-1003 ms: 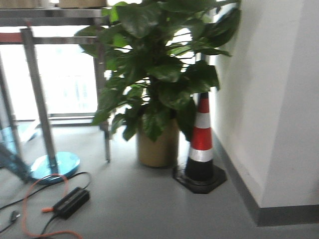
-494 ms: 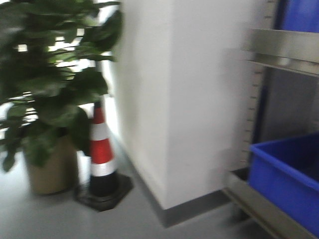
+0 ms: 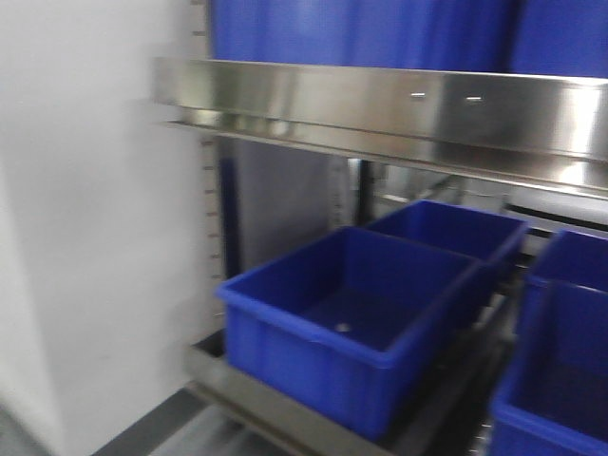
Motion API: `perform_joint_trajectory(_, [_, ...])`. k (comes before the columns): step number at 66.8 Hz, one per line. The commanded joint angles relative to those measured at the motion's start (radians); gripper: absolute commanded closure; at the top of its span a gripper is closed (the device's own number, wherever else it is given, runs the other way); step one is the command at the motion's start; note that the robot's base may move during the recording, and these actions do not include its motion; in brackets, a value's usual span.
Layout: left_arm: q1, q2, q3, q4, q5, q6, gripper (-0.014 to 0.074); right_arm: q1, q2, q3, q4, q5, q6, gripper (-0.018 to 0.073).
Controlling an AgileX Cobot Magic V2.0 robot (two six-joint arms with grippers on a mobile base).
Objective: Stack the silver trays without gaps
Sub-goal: 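Raise the held tray with both grippers above the stacked silver trays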
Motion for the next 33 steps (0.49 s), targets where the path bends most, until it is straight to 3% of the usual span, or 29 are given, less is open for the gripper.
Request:
perform_joint_trajectory(1, [-0.022,0.009,-0.005,-0.026,-0.111,-0.002,0.0613,0.017,-0.004,-0.01,0.023,-0.369,-0.006,0.0577])
perform_joint_trajectory(33, [-0.022,0.009,-0.005,-0.026,-0.111,-0.002,0.0613,0.017,-0.004,-0.01,0.023,-0.533,-0.006,0.0577])
